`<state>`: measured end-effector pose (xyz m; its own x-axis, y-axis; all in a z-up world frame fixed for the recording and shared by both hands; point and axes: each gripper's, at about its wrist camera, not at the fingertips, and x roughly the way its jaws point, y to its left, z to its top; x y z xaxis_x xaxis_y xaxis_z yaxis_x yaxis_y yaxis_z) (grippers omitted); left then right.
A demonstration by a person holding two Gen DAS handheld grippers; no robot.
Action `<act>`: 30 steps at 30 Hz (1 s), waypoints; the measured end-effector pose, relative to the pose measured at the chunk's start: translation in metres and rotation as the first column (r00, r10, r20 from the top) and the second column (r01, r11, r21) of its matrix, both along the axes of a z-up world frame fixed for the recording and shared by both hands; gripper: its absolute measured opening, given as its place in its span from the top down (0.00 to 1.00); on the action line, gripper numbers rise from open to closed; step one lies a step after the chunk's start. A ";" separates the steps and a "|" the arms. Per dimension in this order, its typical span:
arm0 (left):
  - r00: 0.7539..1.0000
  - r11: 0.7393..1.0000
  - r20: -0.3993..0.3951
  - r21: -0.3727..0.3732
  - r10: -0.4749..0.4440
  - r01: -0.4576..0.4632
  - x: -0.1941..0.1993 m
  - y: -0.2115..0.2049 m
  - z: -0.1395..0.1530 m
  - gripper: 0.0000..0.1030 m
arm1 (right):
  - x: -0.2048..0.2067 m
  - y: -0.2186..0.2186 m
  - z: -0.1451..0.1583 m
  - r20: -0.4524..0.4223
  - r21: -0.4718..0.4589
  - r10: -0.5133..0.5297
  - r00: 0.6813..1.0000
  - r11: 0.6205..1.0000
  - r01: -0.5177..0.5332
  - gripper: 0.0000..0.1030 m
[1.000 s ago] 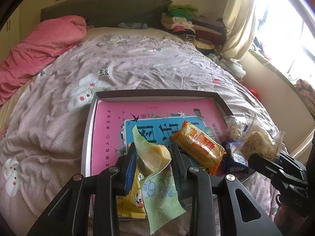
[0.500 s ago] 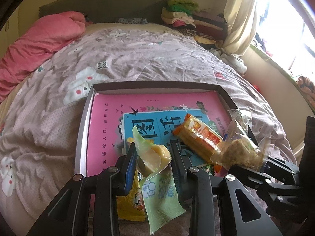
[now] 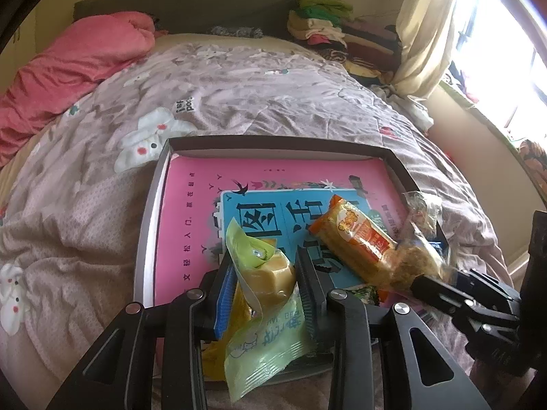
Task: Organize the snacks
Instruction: 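Carry the bread bag with the right tool while the left tool carries the green packet into the tray, then open both tools to release the packets in the tray and withdraw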
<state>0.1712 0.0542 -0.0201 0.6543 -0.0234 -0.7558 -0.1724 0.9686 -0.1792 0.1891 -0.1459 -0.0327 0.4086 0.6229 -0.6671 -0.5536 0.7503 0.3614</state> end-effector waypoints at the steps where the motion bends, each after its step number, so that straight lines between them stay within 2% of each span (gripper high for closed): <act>1: 1.000 1.000 -0.001 -0.001 0.001 -0.001 0.000 0.000 0.000 0.66 | 0.000 -0.002 0.000 0.002 0.001 -0.008 1.000 1.000 0.008 0.60; 10: 0.999 1.000 0.030 0.007 0.021 -0.021 -0.008 0.008 0.014 0.55 | 0.003 -0.022 0.014 0.032 0.040 -0.086 0.996 0.996 0.085 0.53; 16: 0.999 1.000 0.044 0.001 0.027 -0.027 -0.017 0.013 0.025 0.48 | -0.003 -0.030 0.028 0.061 0.091 -0.091 0.994 0.992 0.085 0.47; 24: 0.997 0.998 0.052 -0.011 0.059 -0.059 -0.042 0.028 0.035 0.40 | -0.028 -0.020 0.041 0.105 0.107 -0.010 0.994 0.994 -0.001 0.45; 30: 0.996 0.997 0.038 -0.016 0.076 -0.075 -0.064 0.040 0.034 0.40 | -0.051 -0.003 0.045 0.127 0.093 0.101 0.987 0.989 -0.113 0.45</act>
